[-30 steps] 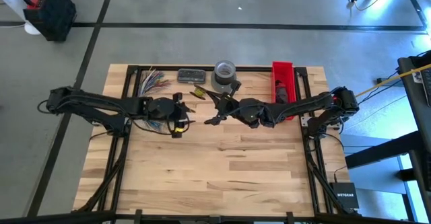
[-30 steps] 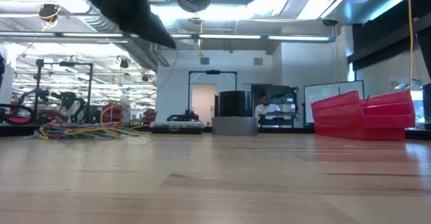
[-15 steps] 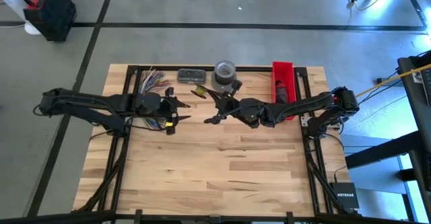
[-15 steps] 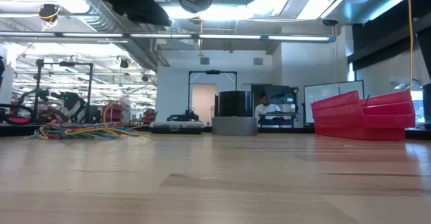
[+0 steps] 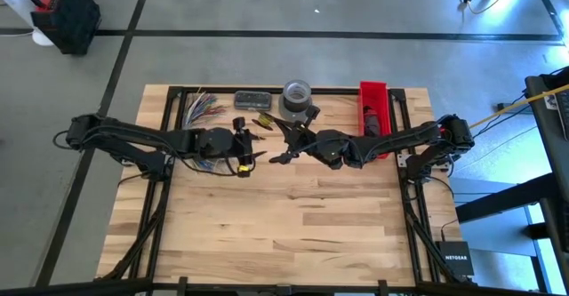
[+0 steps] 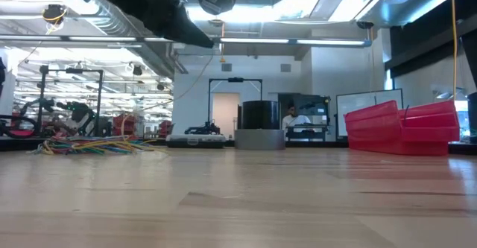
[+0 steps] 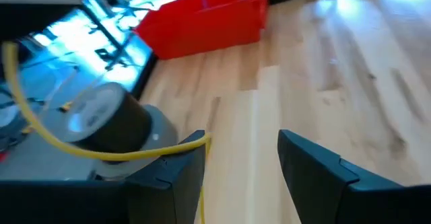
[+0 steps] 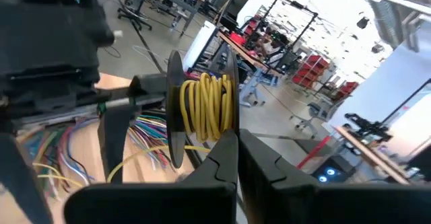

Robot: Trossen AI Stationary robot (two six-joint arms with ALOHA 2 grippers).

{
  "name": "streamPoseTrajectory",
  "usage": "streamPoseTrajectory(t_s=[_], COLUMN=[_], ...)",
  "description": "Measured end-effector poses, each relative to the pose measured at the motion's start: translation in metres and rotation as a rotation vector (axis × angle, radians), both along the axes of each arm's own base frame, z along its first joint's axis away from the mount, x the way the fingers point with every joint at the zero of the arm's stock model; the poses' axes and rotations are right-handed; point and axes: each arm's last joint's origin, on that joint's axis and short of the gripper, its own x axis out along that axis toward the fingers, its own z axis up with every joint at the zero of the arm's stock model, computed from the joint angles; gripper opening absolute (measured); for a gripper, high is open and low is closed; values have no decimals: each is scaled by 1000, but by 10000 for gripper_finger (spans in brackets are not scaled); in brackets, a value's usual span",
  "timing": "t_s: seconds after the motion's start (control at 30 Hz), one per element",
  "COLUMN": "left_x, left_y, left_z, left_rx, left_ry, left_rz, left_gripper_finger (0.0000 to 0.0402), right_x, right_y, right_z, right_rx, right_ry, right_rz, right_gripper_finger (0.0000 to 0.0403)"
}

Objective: Coil cords
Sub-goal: Uncoil the yellow wire from the spool

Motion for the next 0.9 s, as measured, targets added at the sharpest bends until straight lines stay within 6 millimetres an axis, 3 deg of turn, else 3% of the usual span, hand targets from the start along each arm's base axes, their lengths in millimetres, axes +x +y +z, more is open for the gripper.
streamPoseTrajectory(t_s=[0.13,0.23,0.37,0.5,0.7,0.9], left_x=[0,-8,-22,-25,-13,-11], left_y=[-2,-7,-4,-2,-4,7], left_z=[1,9,19,28,24,18], left_rx=[-51,-137,-159,-126,-106,-57], left_ry=[-8,84,164,70,-93,-166], left_rz=[23,55,247,364,213,267], left_gripper_finger=[180,180,180,180,180,180], right_x=[-1,-1,-1,-1,-1,-1], right_y=[-1,-1,-1,-1,-1,-1], right_z=[0,-1,-2,-1,-1,-1], right_rx=[-13,-16,-17,-17,-16,-16], right_ry=[9,23,27,26,25,24], right_rz=[-29,-48,-48,-48,-47,-47], right_gripper_finger=[5,5,5,5,5,5])
